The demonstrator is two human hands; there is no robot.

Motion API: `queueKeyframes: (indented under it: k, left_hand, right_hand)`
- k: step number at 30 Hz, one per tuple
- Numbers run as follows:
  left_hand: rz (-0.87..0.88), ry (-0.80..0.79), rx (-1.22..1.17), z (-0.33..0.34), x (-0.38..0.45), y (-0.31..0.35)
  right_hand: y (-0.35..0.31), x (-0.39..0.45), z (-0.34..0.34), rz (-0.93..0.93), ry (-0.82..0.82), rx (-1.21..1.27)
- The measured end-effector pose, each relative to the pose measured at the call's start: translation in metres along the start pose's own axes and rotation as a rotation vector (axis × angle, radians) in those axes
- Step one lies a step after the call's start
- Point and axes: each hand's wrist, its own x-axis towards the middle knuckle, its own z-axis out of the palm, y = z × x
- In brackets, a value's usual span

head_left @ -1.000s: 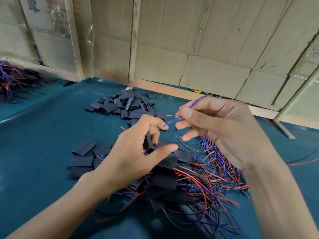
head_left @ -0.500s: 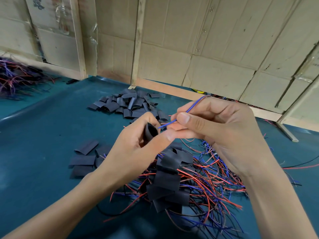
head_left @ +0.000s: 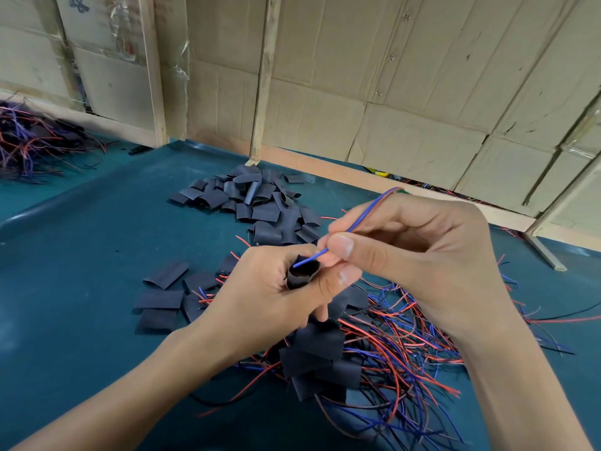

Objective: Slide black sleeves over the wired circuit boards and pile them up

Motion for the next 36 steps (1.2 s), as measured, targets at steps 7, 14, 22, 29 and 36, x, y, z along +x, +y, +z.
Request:
queueKeyframes:
  k: [7, 14, 22, 29, 36]
  left_hand:
    - [-0.003, -0.004, 0.077, -0.001, 0.0, 0.001]
    - [0.01, 0.061, 0.124, 0.003, -0.001, -0.002]
    - [0.11, 0.01, 0.381, 0.005, -0.004, -0.005]
    - [0.102, 0.08, 0.508, -0.001, -0.002, -0.007]
    - [0.017, 0.092, 0.632, 0.003, -0.002, -0.012]
  right_hand:
    - [-0.002, -0.002, -0.006, 0.019, -0.027, -0.054]
    - [-0.009, -0.004, -0.014, 0.081, -0.127, -0.133]
    - [0.001, -0.004, -0.009, 0.175, -0.223, -0.291]
    - [0.005, -0.005, 0.001, 0.156, -0.24, -0.304]
    - [0.008, -0.002, -0.002, 0.262, -0.142, -0.451]
